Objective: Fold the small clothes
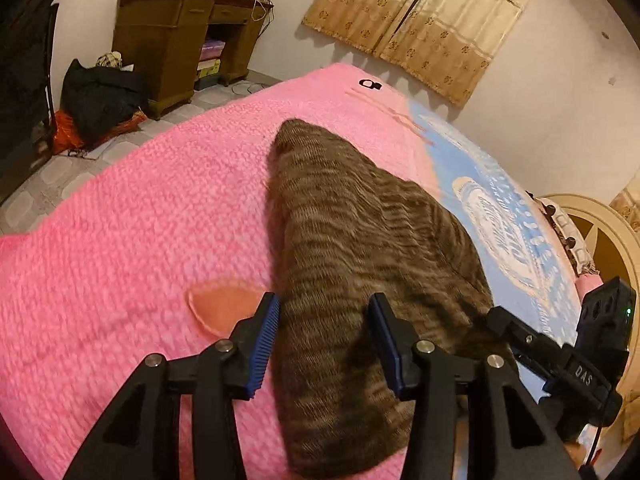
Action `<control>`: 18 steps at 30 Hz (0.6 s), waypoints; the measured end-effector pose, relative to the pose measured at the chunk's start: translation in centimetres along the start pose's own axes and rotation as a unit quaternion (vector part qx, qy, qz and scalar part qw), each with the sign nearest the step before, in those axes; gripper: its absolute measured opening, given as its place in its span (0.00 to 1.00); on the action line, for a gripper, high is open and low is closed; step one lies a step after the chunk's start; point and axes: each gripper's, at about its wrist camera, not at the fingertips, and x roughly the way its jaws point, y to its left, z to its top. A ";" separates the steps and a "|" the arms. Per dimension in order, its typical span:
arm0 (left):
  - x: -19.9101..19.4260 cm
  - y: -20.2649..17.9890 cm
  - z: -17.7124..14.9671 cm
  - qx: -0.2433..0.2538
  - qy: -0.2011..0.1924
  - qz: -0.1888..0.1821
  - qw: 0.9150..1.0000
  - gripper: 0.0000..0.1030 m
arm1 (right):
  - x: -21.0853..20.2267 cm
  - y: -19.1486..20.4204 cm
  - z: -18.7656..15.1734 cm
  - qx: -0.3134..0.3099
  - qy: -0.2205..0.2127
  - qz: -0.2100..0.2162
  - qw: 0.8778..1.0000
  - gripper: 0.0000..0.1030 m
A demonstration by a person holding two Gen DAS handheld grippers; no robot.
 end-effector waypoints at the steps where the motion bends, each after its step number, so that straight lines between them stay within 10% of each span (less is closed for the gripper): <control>1: 0.2 -0.1 0.2 0.002 0.001 0.005 1.000 0.48 | -0.1 0.3 -0.2 -0.003 0.003 0.002 1.000 0.76; 7: 1.3 -0.7 0.2 0.020 0.006 0.026 0.999 0.51 | 0.8 1.7 -1.1 -0.064 0.014 -0.062 0.996 0.78; 18: 3.6 -1.5 1.0 0.039 0.033 0.038 0.998 0.55 | 3.3 1.6 -0.1 -0.067 0.056 -0.048 0.995 0.80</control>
